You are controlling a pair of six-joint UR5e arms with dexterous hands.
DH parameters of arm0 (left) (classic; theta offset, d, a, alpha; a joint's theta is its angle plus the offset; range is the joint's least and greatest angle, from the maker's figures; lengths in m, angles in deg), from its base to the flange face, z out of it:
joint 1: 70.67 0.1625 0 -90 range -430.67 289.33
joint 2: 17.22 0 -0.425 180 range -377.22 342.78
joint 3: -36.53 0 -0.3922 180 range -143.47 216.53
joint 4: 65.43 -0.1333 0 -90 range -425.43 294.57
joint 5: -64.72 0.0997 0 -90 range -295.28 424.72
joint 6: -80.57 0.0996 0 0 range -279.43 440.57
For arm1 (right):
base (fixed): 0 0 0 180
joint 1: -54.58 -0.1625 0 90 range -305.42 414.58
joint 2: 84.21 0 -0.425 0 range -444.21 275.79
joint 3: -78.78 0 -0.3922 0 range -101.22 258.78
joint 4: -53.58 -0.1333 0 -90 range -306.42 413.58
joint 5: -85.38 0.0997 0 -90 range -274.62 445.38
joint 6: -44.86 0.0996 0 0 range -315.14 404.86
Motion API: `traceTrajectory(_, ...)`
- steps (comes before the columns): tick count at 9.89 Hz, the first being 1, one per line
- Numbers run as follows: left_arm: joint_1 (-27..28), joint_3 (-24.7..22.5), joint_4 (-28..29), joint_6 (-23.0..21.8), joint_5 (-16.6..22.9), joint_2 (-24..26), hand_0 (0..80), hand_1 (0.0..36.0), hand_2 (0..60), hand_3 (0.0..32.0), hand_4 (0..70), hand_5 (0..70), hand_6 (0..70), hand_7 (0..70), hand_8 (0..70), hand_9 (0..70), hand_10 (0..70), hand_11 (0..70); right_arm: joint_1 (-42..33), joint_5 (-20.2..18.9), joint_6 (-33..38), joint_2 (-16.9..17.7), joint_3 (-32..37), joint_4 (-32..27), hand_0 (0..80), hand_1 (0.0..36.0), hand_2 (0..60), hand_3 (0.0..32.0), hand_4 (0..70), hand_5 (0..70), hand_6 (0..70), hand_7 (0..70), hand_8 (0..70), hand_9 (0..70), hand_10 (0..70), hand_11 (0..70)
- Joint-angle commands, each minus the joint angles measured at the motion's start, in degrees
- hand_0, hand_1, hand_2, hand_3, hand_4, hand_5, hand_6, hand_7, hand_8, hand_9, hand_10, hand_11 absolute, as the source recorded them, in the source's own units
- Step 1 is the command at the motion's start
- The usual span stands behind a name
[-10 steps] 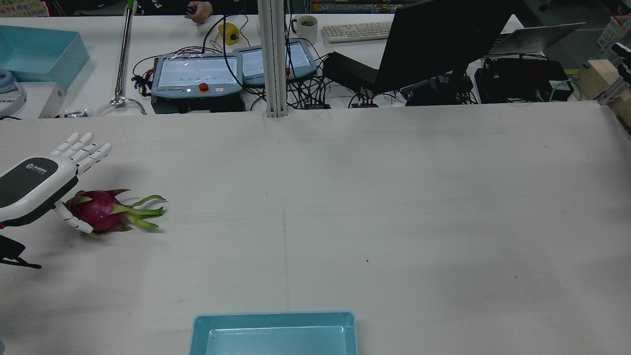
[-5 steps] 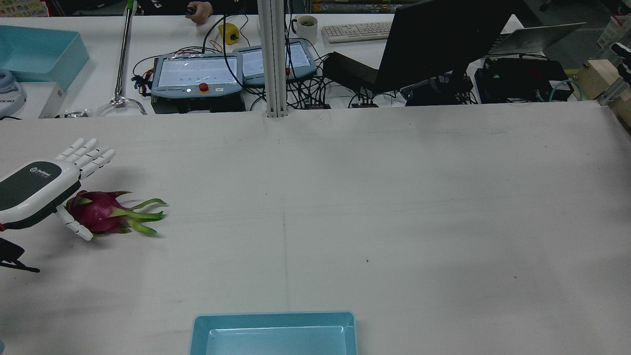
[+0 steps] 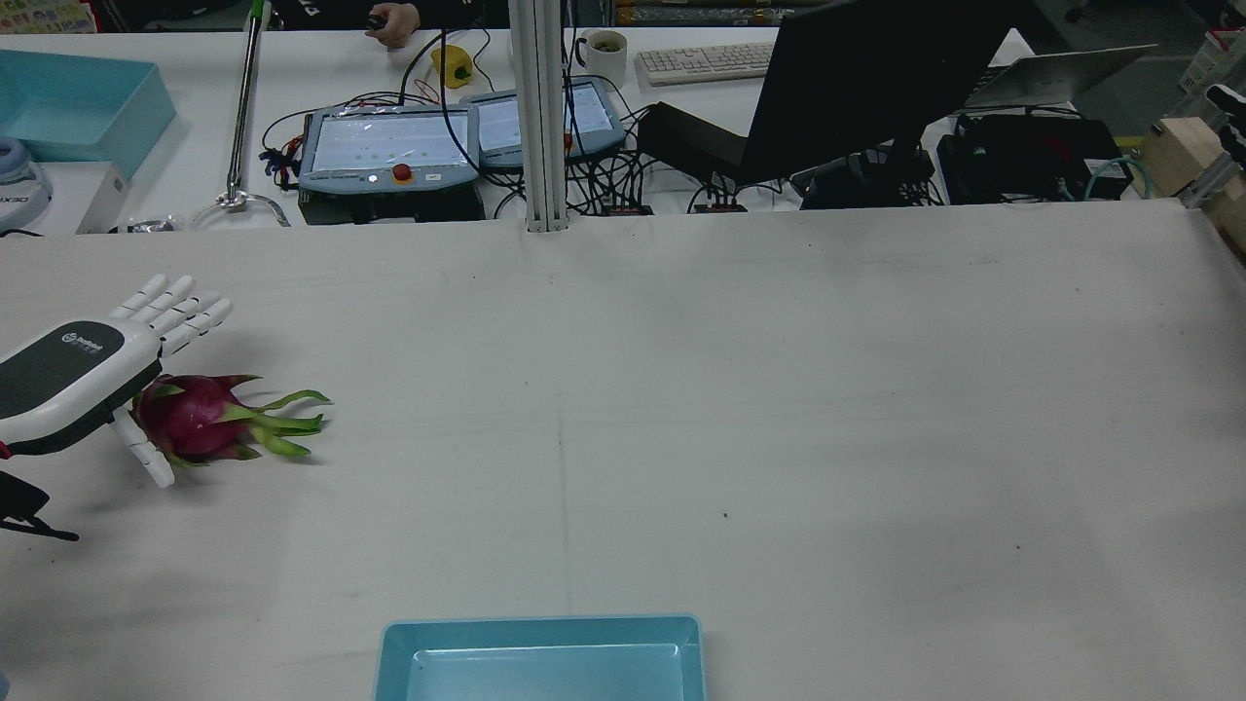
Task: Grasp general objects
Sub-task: 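Close the left hand fingers around the dragon fruit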
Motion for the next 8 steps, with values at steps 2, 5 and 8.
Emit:
traceTrajectory(2,0.14,0.94,-0.81,2.71,0.01,-0.16,47.1,12.6,1.7,0.0,0.0,0.0,0.0,12.6,0.0,1.1,0.0,0.0,0.0,0.0,0.0,0.0,0.09,0.0,0.0,0.0,0.0,0.0,0.0,0.0,0.0,0.0,0.0,0.0,0.0,0.0)
traceTrajectory(5,0.75,1.9,-0.9,5.34,-0.08,0.11,47.3,13.4,3.5,0.0,0.0,0.0,0.0,12.4,0.0,1.0,0.0,0.0,0.0,0.0,0.0,0.0,0.0,0.0,0.0,0.0,0.0,0.0,0.0,0.0,0.0,0.0,0.0,0.0,0.0,0.0)
traceTrajectory(8,2.68,2.78,-0.9,5.61,-0.25,1.16,47.7,14.0,5.3,0.0,0.0,0.0,0.0,13.9,0.0,1.3,0.0,0.0,0.0,0.0,0.0,0.0,0.09,0.0,0.0,0.0,0.0,0.0,0.0,0.0,0.0,0.0,0.0,0.0,0.0,0.0)
